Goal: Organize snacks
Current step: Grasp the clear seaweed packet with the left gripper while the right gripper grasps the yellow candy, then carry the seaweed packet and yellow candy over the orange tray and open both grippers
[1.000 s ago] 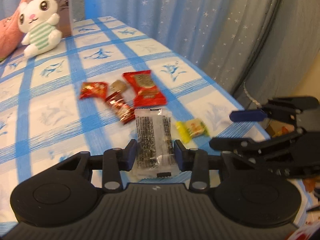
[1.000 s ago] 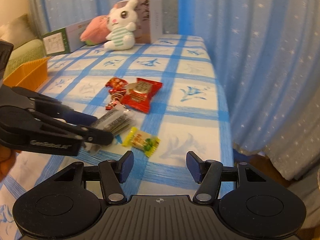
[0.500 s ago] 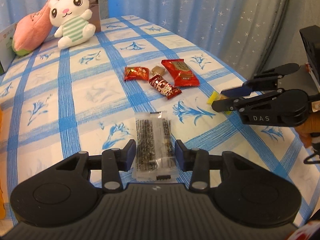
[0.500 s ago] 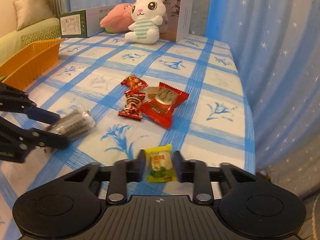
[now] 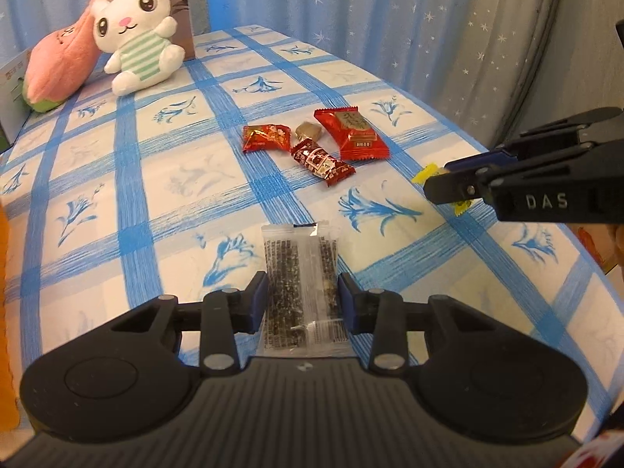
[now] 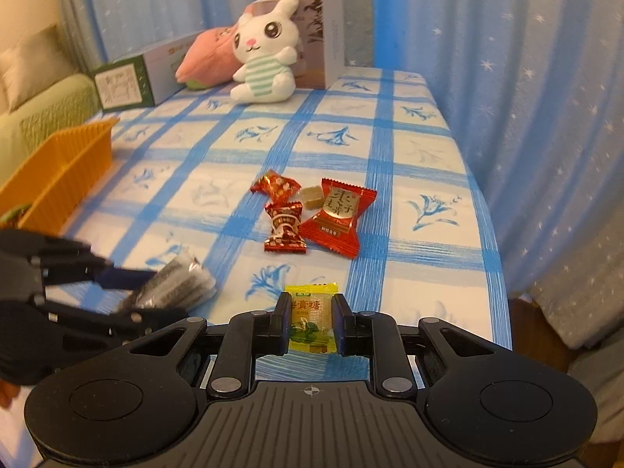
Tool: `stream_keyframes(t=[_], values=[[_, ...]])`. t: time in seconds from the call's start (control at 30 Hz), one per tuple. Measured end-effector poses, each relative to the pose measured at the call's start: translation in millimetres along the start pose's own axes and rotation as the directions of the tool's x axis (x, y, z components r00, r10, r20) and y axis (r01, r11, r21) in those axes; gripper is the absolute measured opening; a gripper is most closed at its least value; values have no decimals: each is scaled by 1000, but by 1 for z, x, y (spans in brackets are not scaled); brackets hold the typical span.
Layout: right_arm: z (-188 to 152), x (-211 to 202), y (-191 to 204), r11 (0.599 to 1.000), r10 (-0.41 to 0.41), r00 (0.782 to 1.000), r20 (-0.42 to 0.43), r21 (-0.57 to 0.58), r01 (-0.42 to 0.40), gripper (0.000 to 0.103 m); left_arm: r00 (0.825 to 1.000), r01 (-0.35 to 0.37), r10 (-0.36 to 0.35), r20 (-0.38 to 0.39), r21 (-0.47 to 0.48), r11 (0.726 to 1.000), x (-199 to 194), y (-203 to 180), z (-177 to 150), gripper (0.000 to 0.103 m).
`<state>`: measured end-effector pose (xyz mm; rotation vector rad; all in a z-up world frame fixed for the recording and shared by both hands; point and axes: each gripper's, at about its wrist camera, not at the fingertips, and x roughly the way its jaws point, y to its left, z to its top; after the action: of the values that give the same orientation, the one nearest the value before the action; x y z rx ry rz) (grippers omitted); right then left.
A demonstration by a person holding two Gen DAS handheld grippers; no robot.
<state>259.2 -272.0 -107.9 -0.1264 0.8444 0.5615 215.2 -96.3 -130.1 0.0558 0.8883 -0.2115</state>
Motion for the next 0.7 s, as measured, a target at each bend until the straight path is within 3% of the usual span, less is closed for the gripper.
stream_keyframes(t=[0.37,0.7], values=[[0,-56,47,994,-27,997,71,110,19,22,997,-12,20,79,-93,996,-80,15,-8,34],[-6,-94,115,990,12,991,133,141,-31,22,990,-45,64,124,-151,988,-155,45,-32,34]])
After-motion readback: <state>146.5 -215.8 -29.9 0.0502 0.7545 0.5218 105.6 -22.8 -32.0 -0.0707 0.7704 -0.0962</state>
